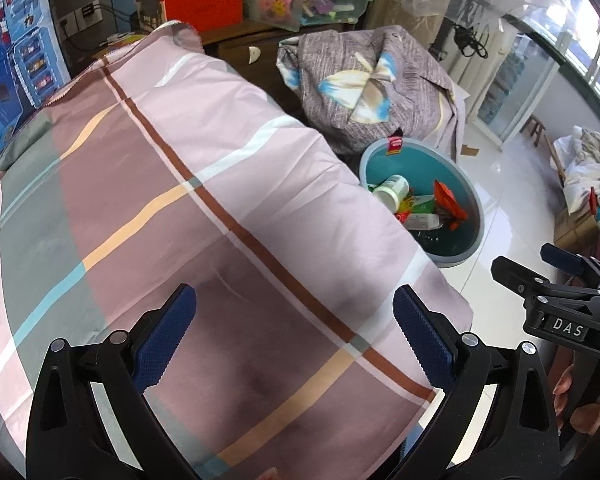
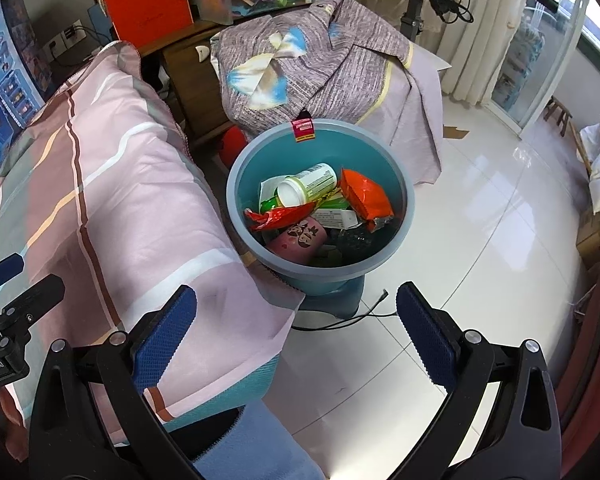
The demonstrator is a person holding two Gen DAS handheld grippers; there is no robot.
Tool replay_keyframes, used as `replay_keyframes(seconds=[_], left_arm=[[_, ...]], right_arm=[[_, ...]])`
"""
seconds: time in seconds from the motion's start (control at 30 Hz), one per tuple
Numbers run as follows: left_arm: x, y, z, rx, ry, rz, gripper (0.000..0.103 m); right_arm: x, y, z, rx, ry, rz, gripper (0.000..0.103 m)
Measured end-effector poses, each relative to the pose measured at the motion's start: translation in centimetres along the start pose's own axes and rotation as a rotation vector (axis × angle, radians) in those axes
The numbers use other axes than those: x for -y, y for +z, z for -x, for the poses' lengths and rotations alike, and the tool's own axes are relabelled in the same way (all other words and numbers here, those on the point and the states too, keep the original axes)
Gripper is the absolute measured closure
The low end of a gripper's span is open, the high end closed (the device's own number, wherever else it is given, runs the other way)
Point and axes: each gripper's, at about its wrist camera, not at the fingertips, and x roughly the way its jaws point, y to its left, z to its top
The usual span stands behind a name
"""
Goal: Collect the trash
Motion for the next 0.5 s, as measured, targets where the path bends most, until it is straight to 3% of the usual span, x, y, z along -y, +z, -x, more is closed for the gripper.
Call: replay_keyframes(seconds=[0.5], left_arm=[[-1.1, -0.7, -1.1, -0.025, -0.012, 0.024, 0.004]], right_arm=[[-0.3, 0.0, -0.6, -0.013, -0.008, -0.002, 0.007]])
